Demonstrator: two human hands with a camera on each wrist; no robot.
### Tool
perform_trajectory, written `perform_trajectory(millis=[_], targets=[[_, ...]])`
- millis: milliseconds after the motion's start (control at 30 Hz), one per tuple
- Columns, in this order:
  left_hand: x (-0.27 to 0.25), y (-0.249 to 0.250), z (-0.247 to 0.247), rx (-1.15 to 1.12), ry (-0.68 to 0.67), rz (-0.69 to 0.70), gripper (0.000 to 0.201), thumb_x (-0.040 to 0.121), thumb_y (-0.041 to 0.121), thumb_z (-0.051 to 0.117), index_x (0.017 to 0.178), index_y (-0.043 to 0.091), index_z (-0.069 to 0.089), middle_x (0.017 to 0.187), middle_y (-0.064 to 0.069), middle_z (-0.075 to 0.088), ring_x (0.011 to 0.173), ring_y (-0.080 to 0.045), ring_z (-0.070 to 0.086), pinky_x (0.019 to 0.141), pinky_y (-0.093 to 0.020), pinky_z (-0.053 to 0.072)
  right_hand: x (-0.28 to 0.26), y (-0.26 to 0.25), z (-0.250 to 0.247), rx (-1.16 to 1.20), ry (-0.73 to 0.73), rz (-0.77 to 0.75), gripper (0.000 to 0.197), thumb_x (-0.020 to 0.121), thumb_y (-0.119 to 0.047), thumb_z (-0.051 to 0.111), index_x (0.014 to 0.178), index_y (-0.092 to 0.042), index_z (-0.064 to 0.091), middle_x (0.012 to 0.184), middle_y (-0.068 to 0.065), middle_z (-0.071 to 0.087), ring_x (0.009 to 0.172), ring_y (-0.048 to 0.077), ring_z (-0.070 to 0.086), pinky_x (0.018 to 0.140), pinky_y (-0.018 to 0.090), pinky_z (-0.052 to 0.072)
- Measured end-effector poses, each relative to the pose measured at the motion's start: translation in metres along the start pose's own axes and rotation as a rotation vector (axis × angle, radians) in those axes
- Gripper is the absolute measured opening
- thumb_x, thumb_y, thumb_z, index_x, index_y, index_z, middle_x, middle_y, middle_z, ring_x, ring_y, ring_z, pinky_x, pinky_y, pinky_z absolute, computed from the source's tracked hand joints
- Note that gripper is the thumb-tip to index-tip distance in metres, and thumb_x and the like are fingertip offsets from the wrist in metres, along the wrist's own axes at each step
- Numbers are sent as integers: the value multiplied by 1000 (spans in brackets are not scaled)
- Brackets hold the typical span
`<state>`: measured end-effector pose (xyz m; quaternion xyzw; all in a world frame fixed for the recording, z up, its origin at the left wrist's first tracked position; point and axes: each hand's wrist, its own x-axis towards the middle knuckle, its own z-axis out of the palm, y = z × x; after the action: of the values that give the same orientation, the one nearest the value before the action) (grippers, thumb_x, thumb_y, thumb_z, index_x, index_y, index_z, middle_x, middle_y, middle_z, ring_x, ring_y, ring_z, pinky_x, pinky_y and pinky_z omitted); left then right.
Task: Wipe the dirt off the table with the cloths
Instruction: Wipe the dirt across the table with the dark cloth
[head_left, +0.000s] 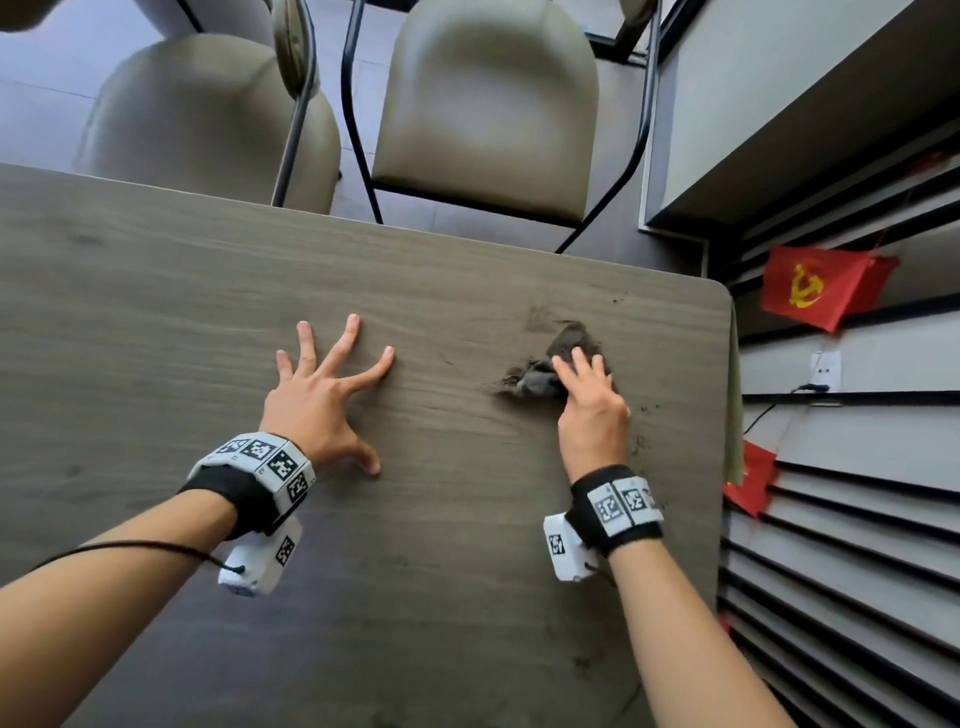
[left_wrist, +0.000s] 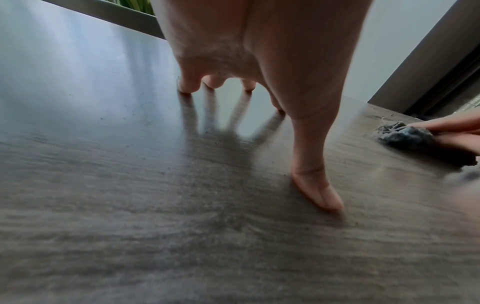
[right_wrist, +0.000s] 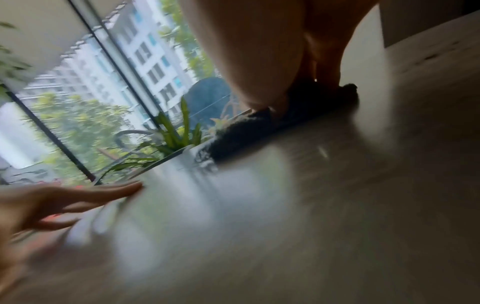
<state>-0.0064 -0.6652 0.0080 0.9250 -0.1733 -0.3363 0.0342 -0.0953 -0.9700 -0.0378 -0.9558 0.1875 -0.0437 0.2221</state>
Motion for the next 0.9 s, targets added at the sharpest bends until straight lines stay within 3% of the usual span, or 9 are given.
perform_trajectory(millis=[133, 233, 400, 500, 567, 700, 767, 900], targets=[[1, 0, 1, 3, -2, 4, 146, 33, 73, 87, 150, 63, 0, 162, 15, -30, 148, -44, -25, 120, -66, 6, 56, 7, -1, -23, 74, 72, 50, 83, 11, 50, 119, -17, 70, 133, 14, 59, 124, 40, 53, 107, 49, 40], [1, -1, 1, -3, -2, 2, 145, 34, 73, 87, 150, 63, 1, 162, 15, -30, 148, -43, -25, 120, -66, 5, 114, 10, -9, -78, 51, 56, 49, 85, 5, 46, 122, -19, 68, 134, 12, 59, 122, 38, 54, 105, 41, 40], [-1, 0, -1, -7, -2, 5, 145, 34, 74, 87, 150, 64, 0, 161, 17, -33, 148, -42, -26, 120, -65, 6, 189, 7, -36, 22, -24, 231, 39, 92, -6, 49, 116, -26, 72, 114, 13, 69, 103, 32, 62, 95, 27, 46], [-2, 0, -2, -18, -1, 1, 145, 34, 72, 88, 149, 65, 0, 160, 18, -33, 148, -41, -26, 120, -65, 7, 169, -2, -45, 87, 100, 129, 41, 89, -2, 48, 115, -22, 72, 112, 9, 71, 102, 29, 65, 96, 26, 47], [-2, 0, -1, -22, 5, 0, 145, 34, 72, 88, 147, 67, -1, 159, 20, -33, 148, -40, -27, 120, -65, 11, 130, -4, -39, 113, 157, 20, 43, 86, 2, 48, 116, -19, 71, 118, 9, 69, 109, 29, 64, 100, 33, 48], [-2, -1, 0, -18, 11, 4, 145, 33, 72, 88, 147, 68, -1, 160, 20, -32, 149, -39, -26, 120, -65, 12, 36, -17, -3, -39, -58, 47, 47, 91, 0, 47, 127, -25, 63, 143, 11, 50, 127, 39, 48, 105, 48, 39], [-2, -1, 0, -8, 11, 2, 145, 33, 73, 88, 148, 67, 0, 161, 20, -31, 149, -40, -24, 119, -65, 13, 24, -24, 8, -88, -99, 96, 47, 95, -3, 46, 132, -29, 58, 150, 8, 42, 135, 38, 39, 108, 50, 34], [-3, 1, -3, 9, -12, -3, 145, 32, 73, 88, 149, 66, 1, 161, 19, -30, 150, -42, -23, 118, -66, 14, -6, -47, 13, -124, -145, 46, 43, 95, -9, 50, 130, -32, 60, 147, 5, 47, 127, 37, 49, 99, 47, 45]])
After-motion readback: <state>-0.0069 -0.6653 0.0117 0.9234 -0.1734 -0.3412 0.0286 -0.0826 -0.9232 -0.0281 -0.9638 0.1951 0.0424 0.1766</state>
